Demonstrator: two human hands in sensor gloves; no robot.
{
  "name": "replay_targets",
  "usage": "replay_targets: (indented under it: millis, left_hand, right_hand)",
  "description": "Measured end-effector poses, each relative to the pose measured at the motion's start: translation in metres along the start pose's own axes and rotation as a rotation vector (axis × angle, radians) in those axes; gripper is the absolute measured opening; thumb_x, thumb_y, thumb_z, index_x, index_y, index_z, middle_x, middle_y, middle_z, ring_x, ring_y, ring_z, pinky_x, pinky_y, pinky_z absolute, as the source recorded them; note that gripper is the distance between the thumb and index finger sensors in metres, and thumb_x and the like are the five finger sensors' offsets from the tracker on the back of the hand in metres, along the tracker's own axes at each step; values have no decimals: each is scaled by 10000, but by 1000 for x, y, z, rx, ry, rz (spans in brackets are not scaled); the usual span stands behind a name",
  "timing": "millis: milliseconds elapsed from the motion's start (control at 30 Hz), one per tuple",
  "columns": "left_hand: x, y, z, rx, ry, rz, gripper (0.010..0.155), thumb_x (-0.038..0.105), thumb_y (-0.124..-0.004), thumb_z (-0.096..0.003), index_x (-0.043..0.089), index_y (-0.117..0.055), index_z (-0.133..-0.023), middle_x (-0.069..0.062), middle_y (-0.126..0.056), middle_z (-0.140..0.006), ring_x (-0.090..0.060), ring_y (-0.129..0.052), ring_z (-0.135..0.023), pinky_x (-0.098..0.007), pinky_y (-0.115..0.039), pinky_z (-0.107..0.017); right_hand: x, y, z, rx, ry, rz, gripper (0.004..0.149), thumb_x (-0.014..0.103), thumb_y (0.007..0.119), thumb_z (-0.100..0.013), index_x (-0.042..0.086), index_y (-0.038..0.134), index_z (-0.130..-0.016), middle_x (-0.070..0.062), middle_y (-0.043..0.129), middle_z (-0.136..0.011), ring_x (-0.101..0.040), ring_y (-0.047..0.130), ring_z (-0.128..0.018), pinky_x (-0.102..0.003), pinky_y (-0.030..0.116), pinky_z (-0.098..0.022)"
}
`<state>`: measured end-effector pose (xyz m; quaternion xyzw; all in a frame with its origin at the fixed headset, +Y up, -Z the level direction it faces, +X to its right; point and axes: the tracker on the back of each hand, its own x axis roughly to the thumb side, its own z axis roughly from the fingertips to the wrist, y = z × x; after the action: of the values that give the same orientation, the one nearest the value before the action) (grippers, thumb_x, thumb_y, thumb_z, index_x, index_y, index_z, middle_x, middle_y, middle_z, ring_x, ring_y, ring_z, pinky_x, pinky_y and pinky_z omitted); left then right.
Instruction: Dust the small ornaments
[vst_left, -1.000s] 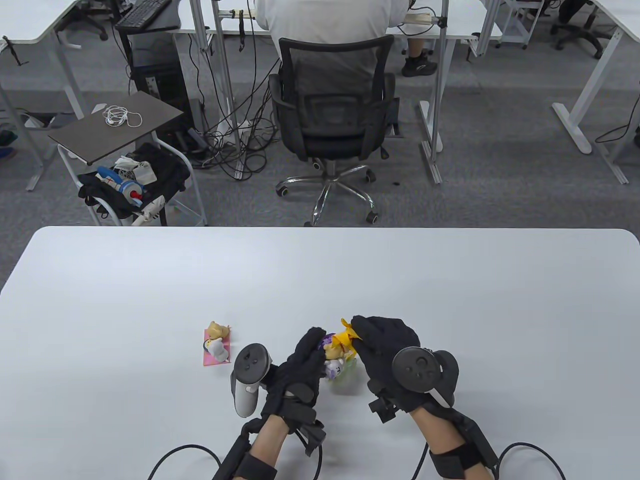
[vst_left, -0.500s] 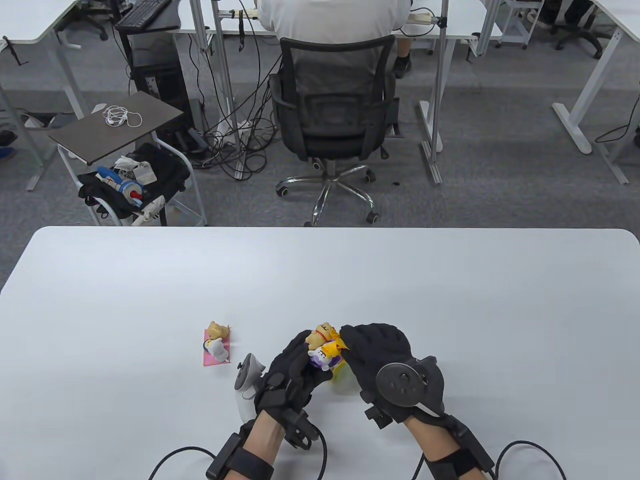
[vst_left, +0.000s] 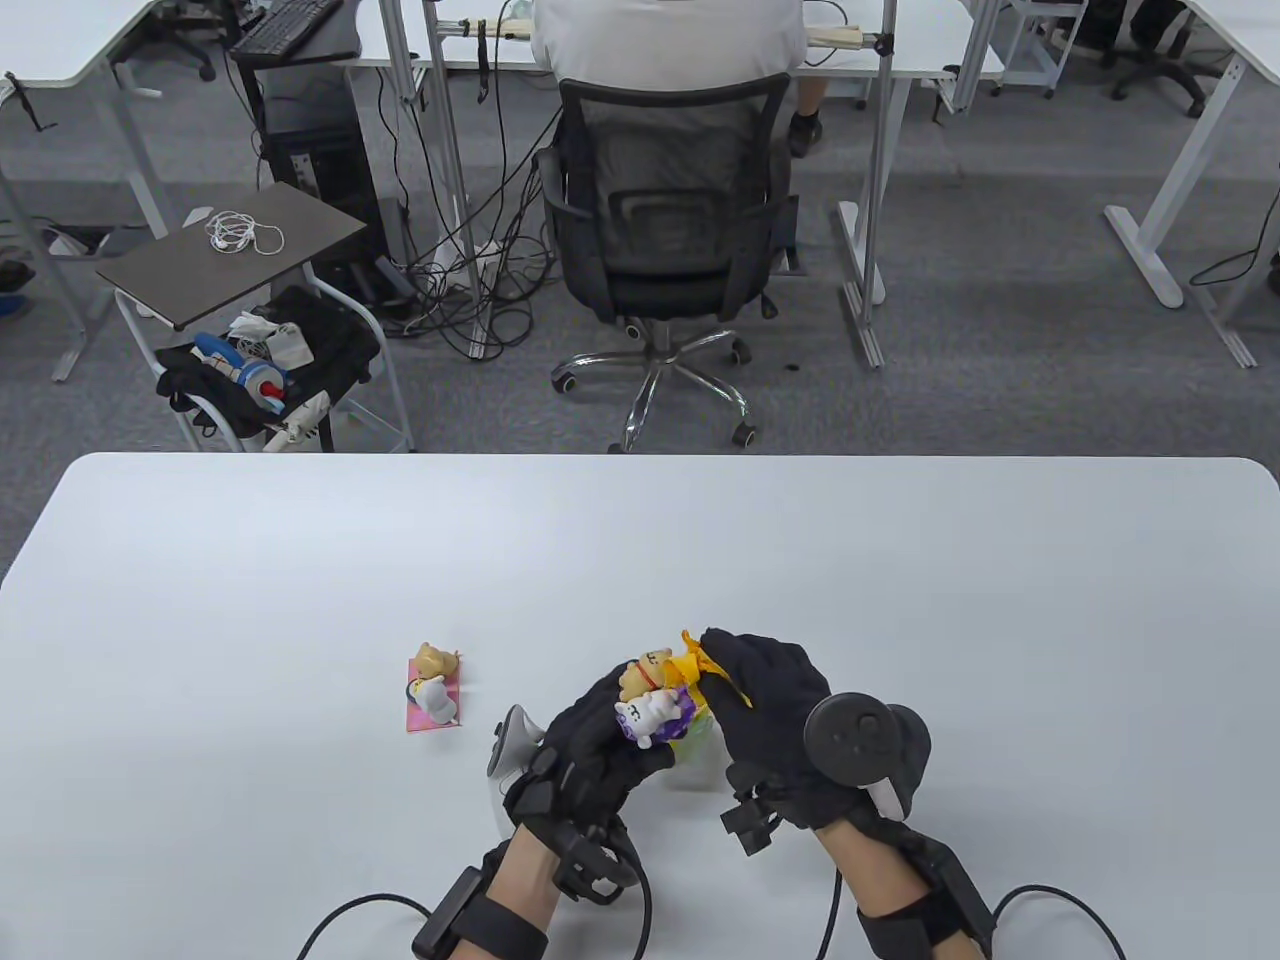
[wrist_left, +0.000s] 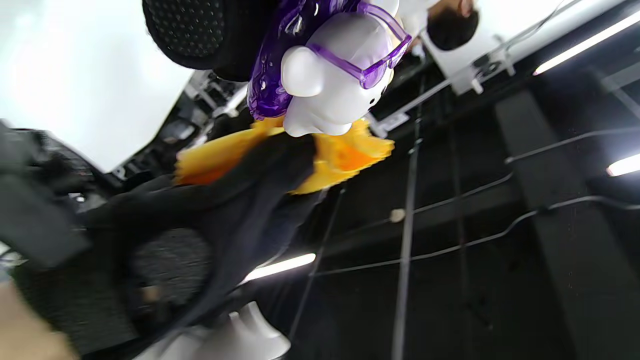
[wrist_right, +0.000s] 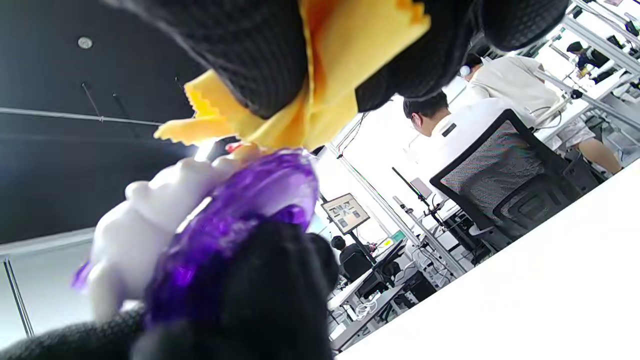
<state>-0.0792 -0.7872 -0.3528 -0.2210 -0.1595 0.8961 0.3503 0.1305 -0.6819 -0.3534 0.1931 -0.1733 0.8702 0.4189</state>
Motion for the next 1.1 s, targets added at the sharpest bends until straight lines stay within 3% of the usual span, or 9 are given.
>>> replay_targets:
  millis: [100, 233, 367, 500, 700, 933, 1100]
  left_hand:
    - [3, -1, -1, -12, -49, 65, 577, 352, -498, -586, 159, -261, -1076, -110, -677, -986, -340, -746, -864, -375, -760, -613]
    - [5, 12, 7, 88, -91, 95, 580, 359, -484, -588, 172, -228, -1074, -85, -650, -1011, -317, -731, -900, -353, -764, -655]
    - [2, 13, 9, 138, -97, 147, 593, 369, -481, -593, 189, -175, -1069, -58, -598, -1048, -298, -701, -955, -343, -763, -688]
    - [-5, 10, 7, 103, -82, 199, 594, 371, -493, -597, 176, -184, -1066, -65, -597, -1046, -304, -703, -952, -355, -763, -693]
    - [-6, 19, 6, 119, -39, 146, 601, 360, -509, -595, 147, -199, -1063, -90, -621, -1025, -315, -737, -917, -362, -786, -662]
    - [-3, 19, 6, 118, -37, 85, 595, 373, -521, -597, 137, -239, -1064, -89, -662, -999, -306, -775, -882, -368, -803, -643]
    - [8, 22, 7, 142, -47, -33, 598, 387, -548, -601, 135, -260, -1061, -94, -673, -984, -314, -776, -867, -382, -797, -637]
  right_hand:
    - [4, 3, 1, 31, -32, 5, 480, 343, 790, -507, 186, 786, -960, -132, 810, -859, -367, 796, -763, -625, 636, -640]
    - [15, 10, 5, 94, -121, 85, 473, 347, 851, -484, 203, 828, -934, -120, 825, -858, -360, 803, -772, -640, 620, -650]
    - [34, 18, 13, 67, -260, 106, 495, 351, 885, -467, 203, 805, -932, -103, 812, -869, -352, 790, -793, -640, 609, -659]
    - [42, 28, 18, 45, -349, 285, 494, 368, 880, -459, 244, 774, -926, -73, 801, -880, -328, 786, -813, -635, 602, -672]
    - [15, 21, 9, 51, -216, 229, 491, 354, 862, -470, 237, 757, -935, -89, 793, -874, -340, 778, -799, -639, 594, -668]
    - [34, 28, 14, 79, -314, 235, 518, 368, 849, -470, 252, 739, -963, -72, 790, -881, -345, 797, -844, -610, 644, -662]
    - [16, 15, 6, 47, -187, 195, 514, 337, 835, -482, 219, 731, -971, -110, 767, -882, -418, 832, -841, -613, 695, -634]
